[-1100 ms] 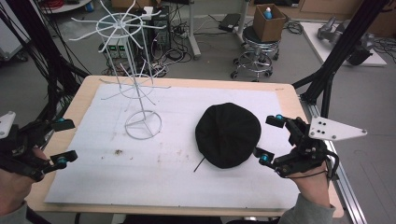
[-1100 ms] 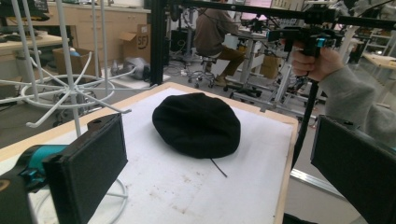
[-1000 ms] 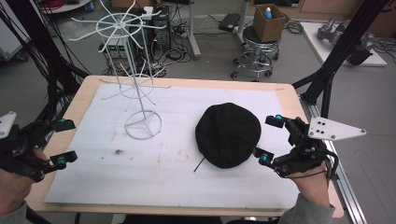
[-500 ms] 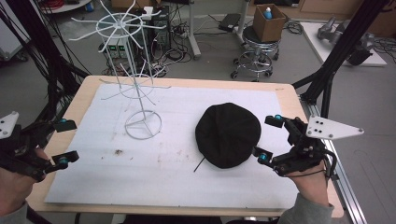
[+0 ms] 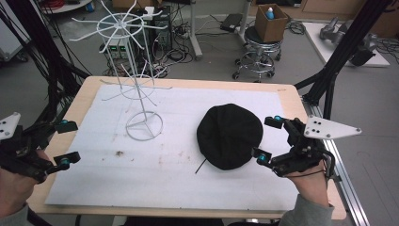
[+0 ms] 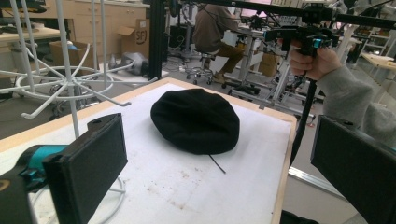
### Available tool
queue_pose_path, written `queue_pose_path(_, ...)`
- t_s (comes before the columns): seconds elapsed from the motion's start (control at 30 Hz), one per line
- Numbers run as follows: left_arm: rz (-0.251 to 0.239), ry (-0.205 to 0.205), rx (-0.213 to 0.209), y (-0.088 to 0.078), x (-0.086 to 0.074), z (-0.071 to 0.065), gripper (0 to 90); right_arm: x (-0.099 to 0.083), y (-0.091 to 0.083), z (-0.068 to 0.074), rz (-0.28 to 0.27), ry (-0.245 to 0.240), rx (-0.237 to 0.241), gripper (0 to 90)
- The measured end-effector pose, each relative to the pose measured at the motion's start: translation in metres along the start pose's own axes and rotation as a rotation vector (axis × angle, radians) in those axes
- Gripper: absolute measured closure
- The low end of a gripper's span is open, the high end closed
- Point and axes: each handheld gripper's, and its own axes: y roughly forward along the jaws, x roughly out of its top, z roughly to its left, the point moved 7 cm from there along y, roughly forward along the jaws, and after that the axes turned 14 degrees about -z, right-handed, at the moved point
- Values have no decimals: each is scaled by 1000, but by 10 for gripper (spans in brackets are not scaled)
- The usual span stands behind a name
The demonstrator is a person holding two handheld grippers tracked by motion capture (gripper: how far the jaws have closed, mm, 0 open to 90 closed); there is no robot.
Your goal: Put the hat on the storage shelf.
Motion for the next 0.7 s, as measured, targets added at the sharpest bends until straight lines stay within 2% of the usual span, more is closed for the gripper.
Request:
queue_pose_path(0.3, 5, -5, 6, 0, -2, 1, 37, 5, 8, -1, 14, -14, 5, 7)
queue_pose_path(0.33, 6, -5, 6, 0, -2, 1, 37, 5, 11, -2, 19, -8, 18, 7)
queue_pose_path(0.4, 7, -5, -11, -1, -2, -1, 37, 5, 15, -4, 11, 26, 78, 7)
queue_pose_path(0.57, 8, -2, -13, -3, -2, -3, 37, 0, 25, -21, 35, 26, 65, 7)
queue_pose_path(0.7, 14, -3, 4, -7, -3, -2, 37, -6, 39, -29, 73, -8, 60, 7)
